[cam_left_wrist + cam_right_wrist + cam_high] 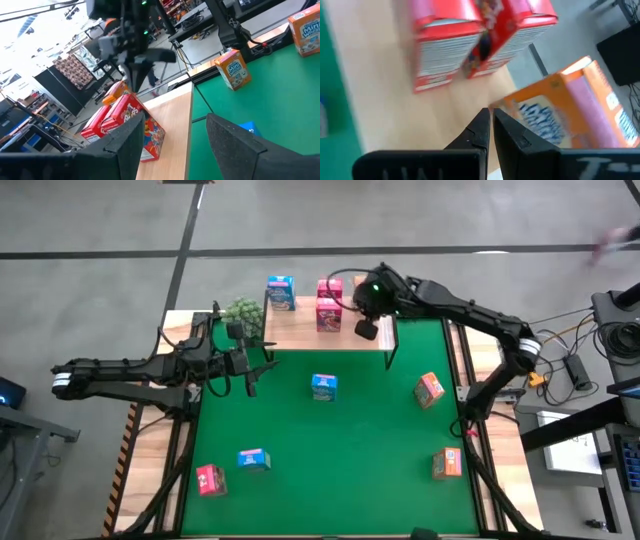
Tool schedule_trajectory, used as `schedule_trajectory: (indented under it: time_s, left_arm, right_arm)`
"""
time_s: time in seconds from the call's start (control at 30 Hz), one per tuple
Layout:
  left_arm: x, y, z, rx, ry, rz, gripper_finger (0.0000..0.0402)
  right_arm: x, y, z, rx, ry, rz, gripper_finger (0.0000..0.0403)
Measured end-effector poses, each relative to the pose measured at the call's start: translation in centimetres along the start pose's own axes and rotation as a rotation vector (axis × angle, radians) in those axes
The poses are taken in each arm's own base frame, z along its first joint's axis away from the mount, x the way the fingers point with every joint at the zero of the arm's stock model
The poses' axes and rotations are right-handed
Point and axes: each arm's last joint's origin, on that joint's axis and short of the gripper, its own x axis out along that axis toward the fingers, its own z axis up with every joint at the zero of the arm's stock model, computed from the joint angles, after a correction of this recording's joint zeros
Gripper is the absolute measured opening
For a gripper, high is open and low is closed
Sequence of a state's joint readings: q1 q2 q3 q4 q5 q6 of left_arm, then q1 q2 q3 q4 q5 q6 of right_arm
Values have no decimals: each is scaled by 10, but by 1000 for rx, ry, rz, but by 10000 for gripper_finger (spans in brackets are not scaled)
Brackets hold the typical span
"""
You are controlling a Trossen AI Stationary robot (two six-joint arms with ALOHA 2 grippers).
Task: Stack cereal on shelf
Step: Put the top blue cereal box on the shelf aligned with the other blue cereal box
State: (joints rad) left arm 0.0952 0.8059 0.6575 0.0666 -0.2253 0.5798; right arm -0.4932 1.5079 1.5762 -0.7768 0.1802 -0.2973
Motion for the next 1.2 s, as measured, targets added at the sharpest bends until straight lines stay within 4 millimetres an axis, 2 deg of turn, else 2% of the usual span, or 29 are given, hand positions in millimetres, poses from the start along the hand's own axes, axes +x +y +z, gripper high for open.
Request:
schedule_trajectory:
  time_s: [0.27,0.5,0.67,0.87,1.2]
  left_arm:
    - [0,0,1,-73,-6,4,196]
    - [0,0,1,-206,-9,4,196]
    - [1,1,2,-280,-30,0,196]
    - [9,-2,7,-335,-82,-87,196]
    - [37,-9,14,-343,-1,-139,196]
  right_arm:
    - [-17,38,-35,12,-214,16,13]
    - [-25,58,-68,22,-453,-3,13]
    - [-30,67,-86,3,-631,45,13]
    - [-32,71,-98,-24,-780,101,13]
    - [-22,79,-115,-14,-789,156,13]
